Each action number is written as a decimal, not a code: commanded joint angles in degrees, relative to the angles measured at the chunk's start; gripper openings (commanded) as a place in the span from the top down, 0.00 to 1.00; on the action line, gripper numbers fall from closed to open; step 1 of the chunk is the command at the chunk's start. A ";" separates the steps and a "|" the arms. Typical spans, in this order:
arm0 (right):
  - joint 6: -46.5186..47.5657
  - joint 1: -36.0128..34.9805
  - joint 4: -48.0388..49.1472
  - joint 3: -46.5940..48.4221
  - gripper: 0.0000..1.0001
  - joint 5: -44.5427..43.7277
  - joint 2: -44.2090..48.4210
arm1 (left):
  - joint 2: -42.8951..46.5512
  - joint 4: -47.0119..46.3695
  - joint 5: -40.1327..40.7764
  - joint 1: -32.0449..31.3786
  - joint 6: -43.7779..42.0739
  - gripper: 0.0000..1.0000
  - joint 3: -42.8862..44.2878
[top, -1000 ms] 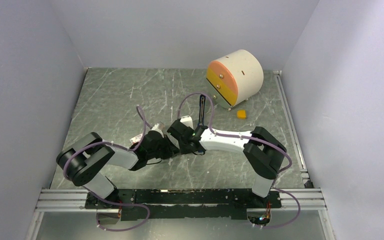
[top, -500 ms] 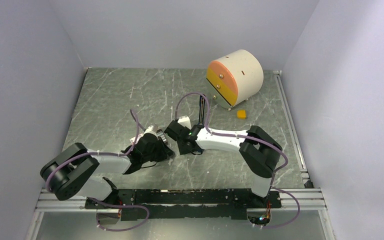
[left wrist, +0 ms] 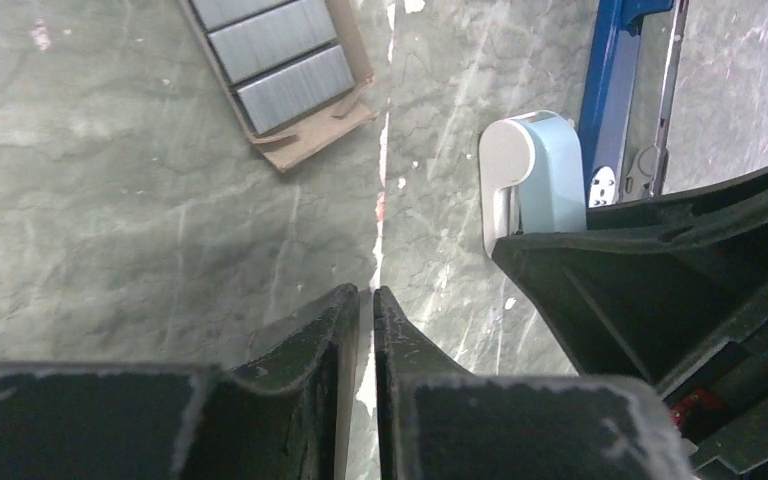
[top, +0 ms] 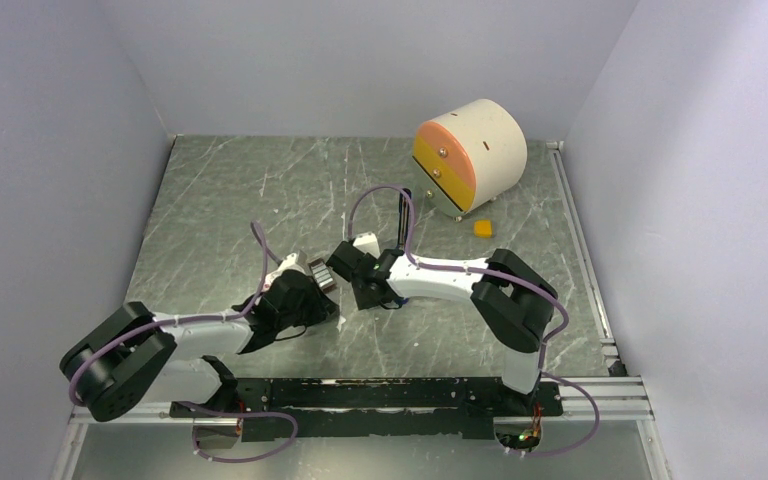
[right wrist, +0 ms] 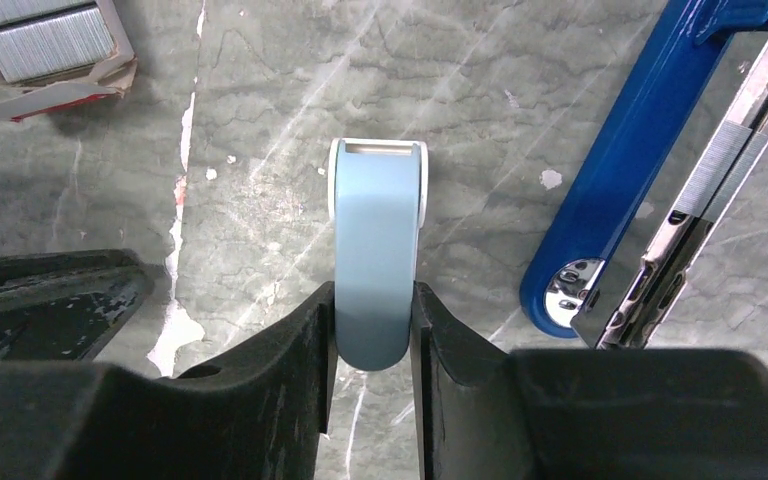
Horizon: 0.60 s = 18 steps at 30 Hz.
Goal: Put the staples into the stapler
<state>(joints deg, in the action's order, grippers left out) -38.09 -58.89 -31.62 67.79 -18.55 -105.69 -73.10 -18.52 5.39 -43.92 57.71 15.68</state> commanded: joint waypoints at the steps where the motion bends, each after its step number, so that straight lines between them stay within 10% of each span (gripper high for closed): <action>1: 0.17 0.45 2.24 -0.58 0.65 -2.74 1.24 | 3.65 3.12 4.01 0.07 -1.14 0.83 -1.05; 10: 1.04 0.80 0.68 1.19 0.48 -2.13 3.01 | 8.30 8.08 7.77 0.09 -2.51 0.83 -0.23; 18: 1.79 0.89 0.62 1.46 0.54 -2.37 6.02 | 7.09 7.46 7.13 0.06 -2.52 0.82 -0.05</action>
<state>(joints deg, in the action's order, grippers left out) -36.99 -58.22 -30.98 67.81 -19.84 -102.04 -65.49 -10.96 11.35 -43.92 56.12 15.05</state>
